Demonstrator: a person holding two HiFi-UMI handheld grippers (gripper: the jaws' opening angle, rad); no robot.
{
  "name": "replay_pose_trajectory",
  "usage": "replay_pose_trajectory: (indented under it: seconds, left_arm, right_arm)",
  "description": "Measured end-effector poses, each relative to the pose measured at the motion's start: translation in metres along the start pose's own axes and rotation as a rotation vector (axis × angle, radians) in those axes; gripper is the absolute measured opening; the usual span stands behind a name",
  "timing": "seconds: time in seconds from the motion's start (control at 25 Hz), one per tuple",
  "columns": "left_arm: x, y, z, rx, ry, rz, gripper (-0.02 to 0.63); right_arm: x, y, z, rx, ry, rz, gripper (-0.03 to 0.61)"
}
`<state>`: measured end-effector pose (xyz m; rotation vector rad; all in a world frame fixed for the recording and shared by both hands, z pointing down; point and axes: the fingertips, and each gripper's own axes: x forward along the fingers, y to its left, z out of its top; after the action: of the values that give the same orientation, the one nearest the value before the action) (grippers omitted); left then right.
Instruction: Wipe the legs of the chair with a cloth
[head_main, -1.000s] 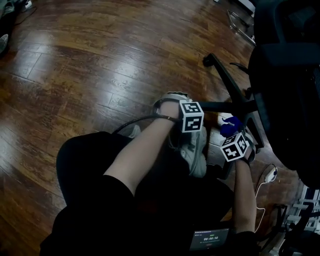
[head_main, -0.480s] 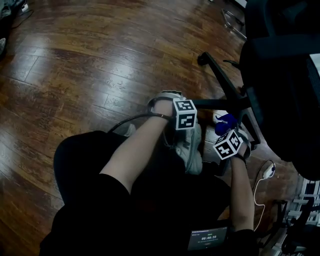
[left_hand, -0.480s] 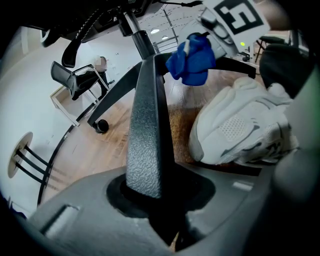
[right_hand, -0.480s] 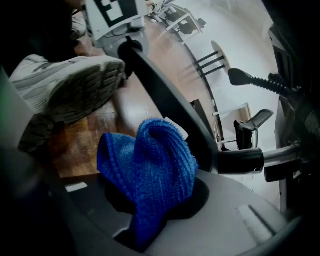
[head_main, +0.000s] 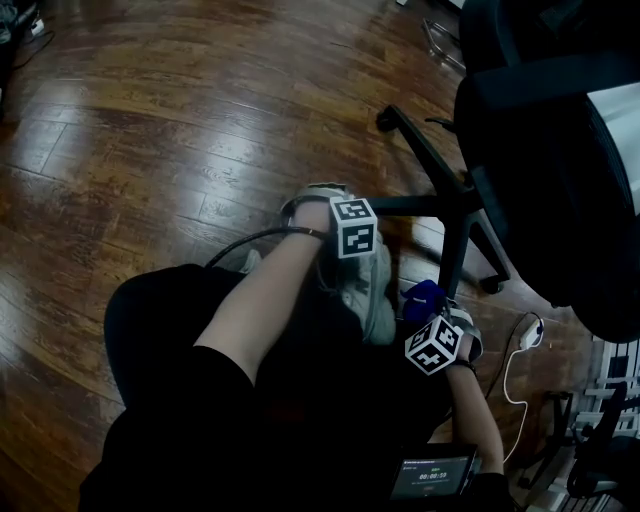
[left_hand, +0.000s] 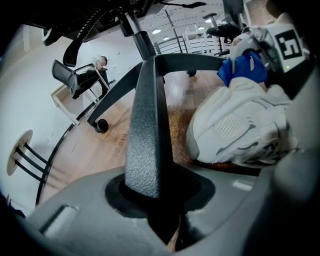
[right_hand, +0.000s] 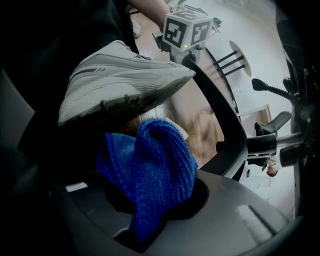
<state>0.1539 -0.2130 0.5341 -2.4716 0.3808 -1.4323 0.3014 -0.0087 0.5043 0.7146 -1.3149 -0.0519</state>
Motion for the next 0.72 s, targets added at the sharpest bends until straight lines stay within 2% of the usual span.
replay_pose_trajectory:
  seconds: [0.08, 0.2, 0.52, 0.72]
  left_arm:
    - [0.000, -0.001, 0.001, 0.005, -0.001, -0.002, 0.120]
    - [0.000, 0.001, 0.001, 0.007, 0.002, -0.001, 0.120]
    - [0.001, 0.003, 0.004, 0.026, -0.003, -0.011, 0.120]
    - [0.001, 0.004, 0.004, 0.032, -0.007, -0.008, 0.118]
  right_arm:
    - [0.004, -0.012, 0.003, 0.022, 0.006, 0.000, 0.078]
    - [0.015, -0.051, 0.014, 0.029, 0.001, -0.049, 0.078]
    - [0.041, -0.179, 0.045, 0.125, -0.022, -0.242, 0.080]
    - [0.042, -0.180, 0.048, 0.089, -0.010, -0.277, 0.081]
